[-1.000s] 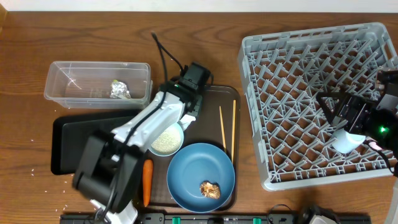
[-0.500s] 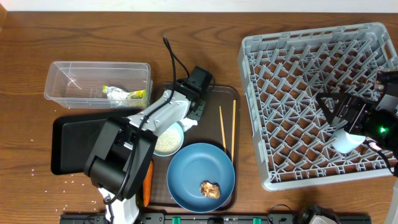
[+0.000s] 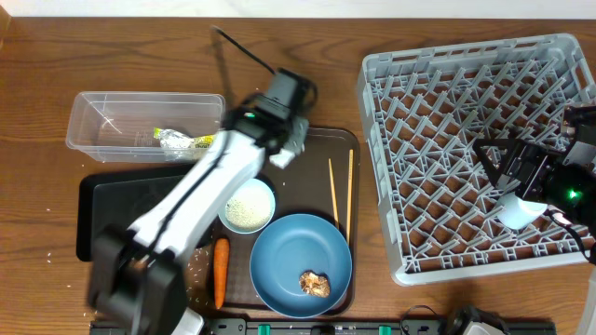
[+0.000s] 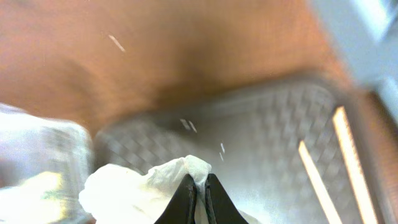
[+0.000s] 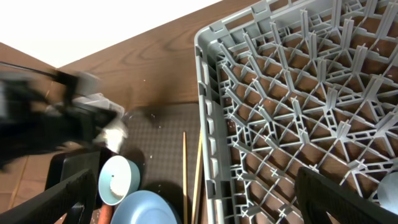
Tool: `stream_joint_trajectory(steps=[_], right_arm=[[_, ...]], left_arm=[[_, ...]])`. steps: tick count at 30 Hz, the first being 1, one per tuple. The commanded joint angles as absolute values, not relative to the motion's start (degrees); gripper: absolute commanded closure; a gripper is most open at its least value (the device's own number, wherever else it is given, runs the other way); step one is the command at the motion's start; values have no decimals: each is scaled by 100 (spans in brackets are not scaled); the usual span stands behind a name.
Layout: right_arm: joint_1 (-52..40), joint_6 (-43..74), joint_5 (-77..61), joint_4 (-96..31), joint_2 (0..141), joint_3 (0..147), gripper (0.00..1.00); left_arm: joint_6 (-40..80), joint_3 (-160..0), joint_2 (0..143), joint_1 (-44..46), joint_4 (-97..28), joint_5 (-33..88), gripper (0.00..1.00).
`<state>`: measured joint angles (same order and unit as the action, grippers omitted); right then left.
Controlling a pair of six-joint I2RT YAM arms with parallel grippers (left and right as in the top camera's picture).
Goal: Sort waste into correct bins and load items into the dishwasher rack
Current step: 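Drop the white tissue into the clear plastic bin, then move the left gripper down toward the carrot beside the plate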
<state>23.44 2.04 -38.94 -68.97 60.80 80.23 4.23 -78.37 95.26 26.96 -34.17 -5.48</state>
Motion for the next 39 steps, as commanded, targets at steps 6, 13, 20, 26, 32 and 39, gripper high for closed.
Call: stream_joint_trajectory(steps=[6,13,20,26,32,39], right_arm=[[2274,119,-3900,-6901,6077,8051,5],[2263,121,-3883,-6919,6075,8051,4],[2252,119,-3881,-6884,6075,8051,3],[2252,119,-3881,-6923,6075,8051,2],[2252,121,-3883,-6952,6075,8051,1],[2252,121,-3883,-6989,6077,8051,1]], left_arm=[[408,-7874,9472,1431,-3094,-1149,94],[410,-7861,9749,381,-2797,-10,94],[412,-7863,9612,137,-3009,110,56],[493,-7863,8976,137,-3474,110,42],[493,-7863,8125,148,-4265,1074,42],[493,-7863,7376,735,-5352,1496,35]])
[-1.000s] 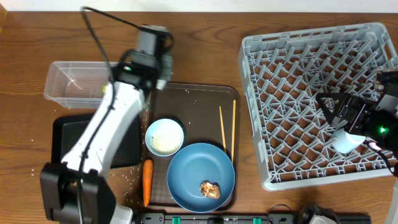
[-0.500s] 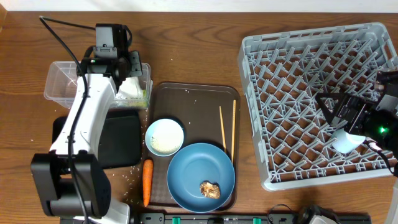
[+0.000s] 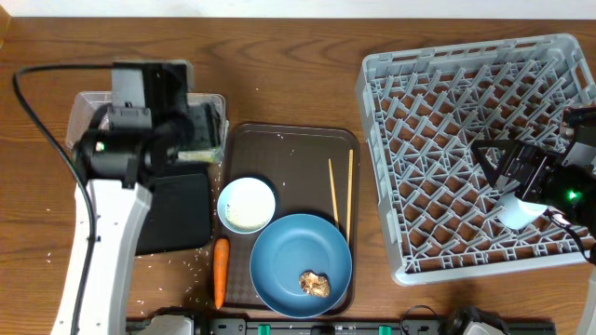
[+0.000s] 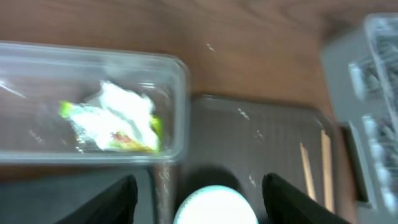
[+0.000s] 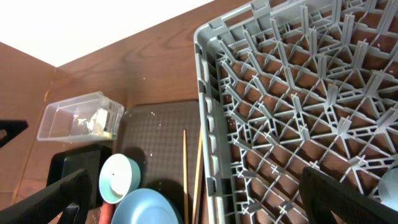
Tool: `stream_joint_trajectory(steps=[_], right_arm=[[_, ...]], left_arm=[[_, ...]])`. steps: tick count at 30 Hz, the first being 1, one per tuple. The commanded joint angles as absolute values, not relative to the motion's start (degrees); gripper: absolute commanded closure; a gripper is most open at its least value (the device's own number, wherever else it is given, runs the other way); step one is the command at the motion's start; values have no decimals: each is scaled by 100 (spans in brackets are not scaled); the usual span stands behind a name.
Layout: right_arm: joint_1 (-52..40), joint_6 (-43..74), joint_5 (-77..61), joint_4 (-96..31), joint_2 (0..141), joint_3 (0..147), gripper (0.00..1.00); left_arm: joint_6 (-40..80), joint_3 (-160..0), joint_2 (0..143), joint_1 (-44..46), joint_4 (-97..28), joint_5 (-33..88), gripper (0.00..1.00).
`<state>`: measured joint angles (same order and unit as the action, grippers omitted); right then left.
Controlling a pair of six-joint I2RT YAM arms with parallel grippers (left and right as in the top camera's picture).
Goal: Sort waste into correct bins and load items into the dishwasher rack
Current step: 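Move the left gripper down toward the carrot beside the plate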
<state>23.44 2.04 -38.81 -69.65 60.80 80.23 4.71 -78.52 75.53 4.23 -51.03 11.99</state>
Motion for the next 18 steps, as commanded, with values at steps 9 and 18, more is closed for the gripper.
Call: stream_joint_trajectory(steps=[9,18], right_arm=[[2252,121,-3881,-7011,6077,8051,1],[2252,119,-3879,-7008,6077,8051,1]], left_arm=[[502,-7664,7303,2224,-6149,790,34],[1236,-6757,7463,2707,-5924,541,33]])
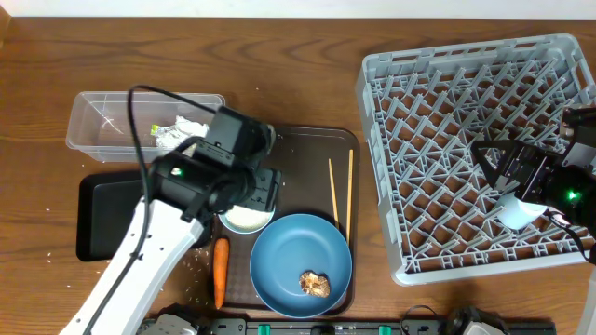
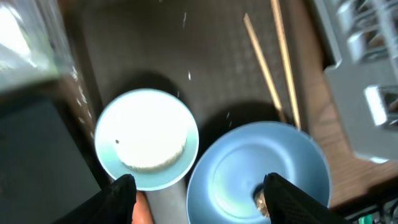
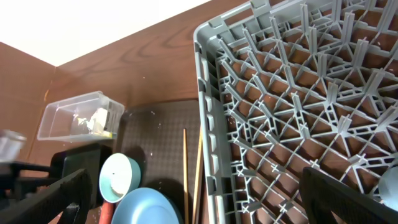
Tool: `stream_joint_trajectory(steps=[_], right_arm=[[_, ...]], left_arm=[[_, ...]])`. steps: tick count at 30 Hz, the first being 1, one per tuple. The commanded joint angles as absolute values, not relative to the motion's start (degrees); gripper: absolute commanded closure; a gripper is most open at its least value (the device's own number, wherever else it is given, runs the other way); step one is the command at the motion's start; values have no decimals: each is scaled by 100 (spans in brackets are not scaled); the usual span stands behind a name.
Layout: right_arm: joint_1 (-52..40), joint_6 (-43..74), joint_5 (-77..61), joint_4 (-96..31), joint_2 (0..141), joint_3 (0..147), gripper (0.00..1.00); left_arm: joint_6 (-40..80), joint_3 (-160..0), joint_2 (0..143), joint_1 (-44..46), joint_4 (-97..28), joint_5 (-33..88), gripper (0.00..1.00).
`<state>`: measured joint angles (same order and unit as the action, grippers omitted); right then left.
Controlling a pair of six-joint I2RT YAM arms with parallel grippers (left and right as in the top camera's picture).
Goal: Sort waste into correct bins and load items into the dishwasher rack
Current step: 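Move the left gripper down toward the carrot beside the plate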
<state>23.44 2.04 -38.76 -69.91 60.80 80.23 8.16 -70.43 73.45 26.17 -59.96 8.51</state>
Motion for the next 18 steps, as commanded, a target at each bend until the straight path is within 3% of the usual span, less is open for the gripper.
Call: stream_joint_trajectory(steps=[1,6,18], right_arm=[[2252,119,-3879,-7006,6077,8051,1],[2252,121,-3881,-6936,6077,8051,1],[2252,119,-3879,-6949,6077,8051,1]], left_arm=[[1374,-6632,7509,2766,-5857,362,33],[1883,-6169,7671,2943,-5478,-290,33],[1754,-5946,7940,2945,-5000,237,33]])
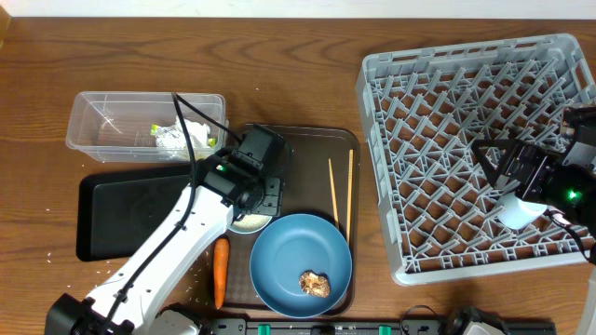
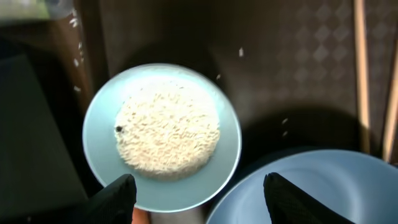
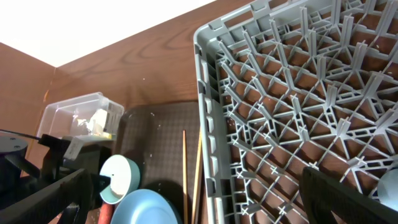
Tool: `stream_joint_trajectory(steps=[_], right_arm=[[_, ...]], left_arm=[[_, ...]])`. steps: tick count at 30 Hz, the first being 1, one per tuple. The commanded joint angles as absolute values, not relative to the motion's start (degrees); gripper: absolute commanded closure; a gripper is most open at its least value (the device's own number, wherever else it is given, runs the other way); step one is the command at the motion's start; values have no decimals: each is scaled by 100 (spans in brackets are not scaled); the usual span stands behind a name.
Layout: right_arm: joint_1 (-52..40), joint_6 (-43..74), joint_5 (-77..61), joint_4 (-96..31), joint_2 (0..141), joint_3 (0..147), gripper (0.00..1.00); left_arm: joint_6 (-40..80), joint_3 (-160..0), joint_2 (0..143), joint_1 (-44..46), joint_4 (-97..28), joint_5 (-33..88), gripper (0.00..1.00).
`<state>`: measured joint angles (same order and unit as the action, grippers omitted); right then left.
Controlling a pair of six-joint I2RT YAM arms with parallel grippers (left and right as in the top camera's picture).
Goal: Sort waste into correct bins and load items into the dishwasher rack
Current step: 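Move the left gripper down toward the carrot beside the plate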
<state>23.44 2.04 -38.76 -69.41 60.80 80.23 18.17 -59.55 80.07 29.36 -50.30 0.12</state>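
Observation:
A small light-blue bowl of rice (image 2: 161,134) sits on the brown tray (image 1: 307,149), beside a blue plate (image 1: 289,256) that carries a food scrap (image 1: 315,283). My left gripper (image 2: 205,202) hangs open just above the bowl, its fingers on either side of the bowl's near rim. Overhead, the left gripper (image 1: 253,207) covers most of the bowl. Two chopsticks (image 1: 341,191) lie on the tray's right side. My right gripper (image 3: 199,205) is open over the grey dishwasher rack (image 1: 466,84), next to a white cup (image 1: 517,212) in the rack.
A clear bin (image 1: 93,121) at the back left holds a wrapper and a white tissue (image 1: 182,135). In front of it lies a black bin (image 1: 121,219). An orange carrot (image 1: 221,270) rests at the tray's front left edge.
My left gripper, still open, has come down closer over the rice bowl, which now fills more of the left wrist view. The right arm has not moved.
My left gripper was shut on a white tissue above the tray's back left. Then it was open over the clear bin, with the tissue lying inside. After that it stood over the bowl and plate, and now it is low over the rice bowl.

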Motion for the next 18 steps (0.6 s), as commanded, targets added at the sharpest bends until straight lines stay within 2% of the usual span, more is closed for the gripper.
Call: stream_joint_trajectory(steps=[1,7,10,18], right_arm=[[2252,119,-3879,-6945,6077,8051,1],[2252,121,-3881,-6921,6112,8051,1],[2252,121,-3881,-6925,6125,8051,1],[2252,119,-3879,-6963,6125,8051,1]], left_arm=[[1745,-5951,7918,2947,-4987,259,33],[1439,-6064,7865,3168,-4346,963,33],[1448,-6064,7979,3402,-4032,589,33],[2399,-6069,7542,3415,-5216,130,40]])
